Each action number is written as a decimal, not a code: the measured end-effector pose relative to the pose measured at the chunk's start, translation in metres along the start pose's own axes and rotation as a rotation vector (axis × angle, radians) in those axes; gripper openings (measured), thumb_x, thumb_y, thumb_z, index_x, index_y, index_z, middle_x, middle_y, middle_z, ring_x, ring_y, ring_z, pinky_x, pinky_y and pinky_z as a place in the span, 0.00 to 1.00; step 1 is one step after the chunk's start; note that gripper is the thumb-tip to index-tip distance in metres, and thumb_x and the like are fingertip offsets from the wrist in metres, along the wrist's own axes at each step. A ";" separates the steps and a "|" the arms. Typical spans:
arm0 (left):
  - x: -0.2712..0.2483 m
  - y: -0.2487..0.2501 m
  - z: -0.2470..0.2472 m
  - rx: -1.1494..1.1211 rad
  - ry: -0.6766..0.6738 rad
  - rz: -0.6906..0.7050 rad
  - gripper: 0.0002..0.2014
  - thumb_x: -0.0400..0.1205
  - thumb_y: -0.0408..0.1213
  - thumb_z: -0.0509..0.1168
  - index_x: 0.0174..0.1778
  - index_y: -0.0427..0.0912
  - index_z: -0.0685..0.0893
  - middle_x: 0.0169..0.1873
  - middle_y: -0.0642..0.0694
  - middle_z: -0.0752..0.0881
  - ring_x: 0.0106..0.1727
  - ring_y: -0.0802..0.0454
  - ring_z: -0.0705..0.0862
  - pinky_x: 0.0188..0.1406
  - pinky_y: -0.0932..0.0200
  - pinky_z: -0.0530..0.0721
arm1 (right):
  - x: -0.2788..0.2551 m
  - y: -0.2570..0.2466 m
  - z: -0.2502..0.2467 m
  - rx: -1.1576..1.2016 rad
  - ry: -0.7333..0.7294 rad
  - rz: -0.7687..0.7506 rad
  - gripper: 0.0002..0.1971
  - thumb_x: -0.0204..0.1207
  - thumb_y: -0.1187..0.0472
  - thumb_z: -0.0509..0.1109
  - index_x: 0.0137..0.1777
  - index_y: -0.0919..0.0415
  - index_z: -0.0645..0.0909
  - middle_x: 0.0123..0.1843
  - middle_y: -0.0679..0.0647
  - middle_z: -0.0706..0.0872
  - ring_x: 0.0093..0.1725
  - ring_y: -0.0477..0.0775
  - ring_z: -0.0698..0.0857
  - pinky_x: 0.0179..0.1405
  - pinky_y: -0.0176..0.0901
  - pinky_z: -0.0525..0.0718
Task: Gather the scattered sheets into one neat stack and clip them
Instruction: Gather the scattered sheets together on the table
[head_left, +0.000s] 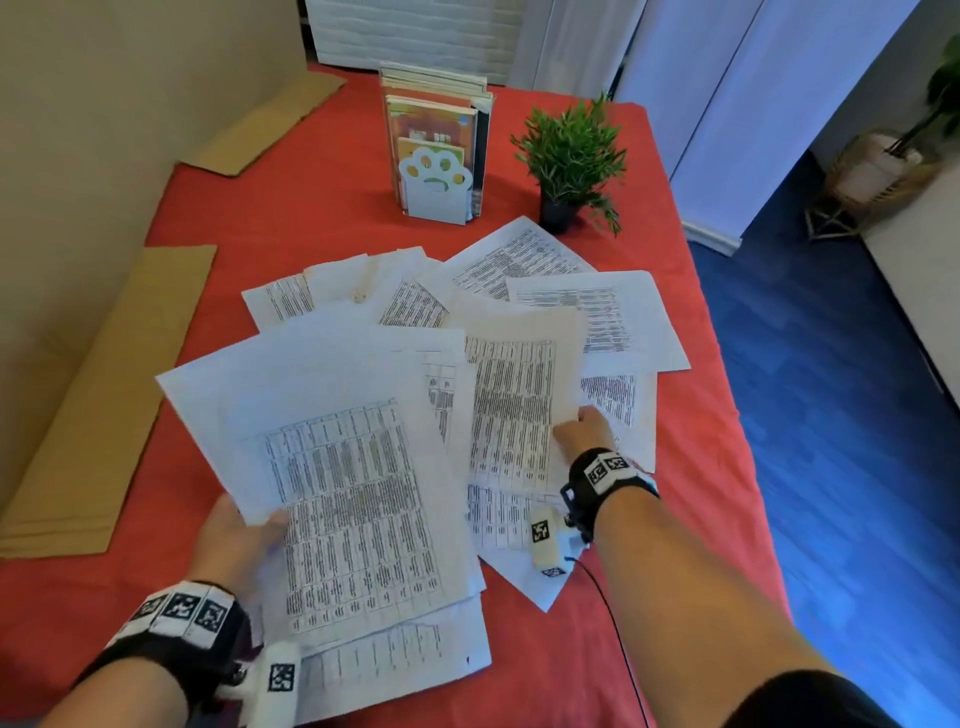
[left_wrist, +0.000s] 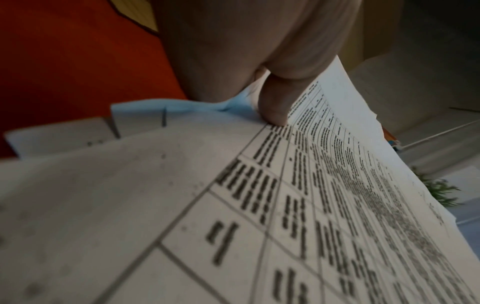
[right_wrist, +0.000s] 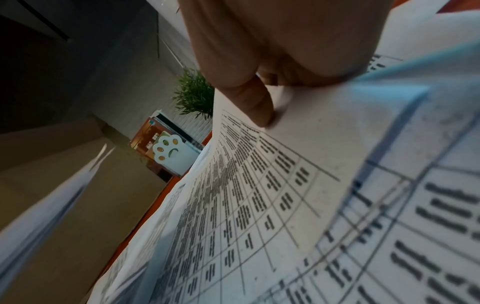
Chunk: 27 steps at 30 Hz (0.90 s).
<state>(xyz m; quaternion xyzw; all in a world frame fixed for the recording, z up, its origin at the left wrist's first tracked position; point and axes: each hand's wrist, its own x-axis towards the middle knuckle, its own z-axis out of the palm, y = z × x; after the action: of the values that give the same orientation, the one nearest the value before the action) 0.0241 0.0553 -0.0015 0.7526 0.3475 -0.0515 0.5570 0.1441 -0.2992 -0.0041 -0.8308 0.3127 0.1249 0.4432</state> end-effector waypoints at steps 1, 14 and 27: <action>0.003 0.001 0.003 -0.003 -0.017 0.004 0.18 0.78 0.23 0.65 0.64 0.34 0.79 0.59 0.36 0.85 0.54 0.43 0.83 0.55 0.49 0.78 | 0.000 0.001 0.002 0.000 -0.010 -0.004 0.07 0.74 0.74 0.61 0.41 0.61 0.71 0.35 0.54 0.75 0.43 0.57 0.77 0.33 0.42 0.73; 0.004 0.016 0.039 0.068 -0.180 -0.024 0.23 0.74 0.24 0.71 0.65 0.38 0.76 0.58 0.39 0.85 0.57 0.39 0.84 0.63 0.40 0.79 | -0.031 0.019 -0.006 -0.040 -0.232 -0.037 0.20 0.70 0.75 0.57 0.60 0.62 0.77 0.53 0.65 0.86 0.52 0.64 0.86 0.57 0.58 0.85; -0.021 0.033 0.095 0.322 -0.354 0.037 0.20 0.79 0.33 0.67 0.68 0.38 0.76 0.62 0.39 0.83 0.54 0.44 0.79 0.61 0.49 0.78 | -0.057 0.082 -0.035 -0.082 -0.092 0.008 0.24 0.71 0.76 0.52 0.65 0.62 0.77 0.55 0.61 0.85 0.52 0.59 0.84 0.49 0.43 0.80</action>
<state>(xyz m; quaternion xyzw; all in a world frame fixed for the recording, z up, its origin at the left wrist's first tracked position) 0.0569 -0.0422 -0.0004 0.8171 0.2178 -0.2271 0.4830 0.0457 -0.3378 -0.0105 -0.8403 0.2900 0.1775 0.4222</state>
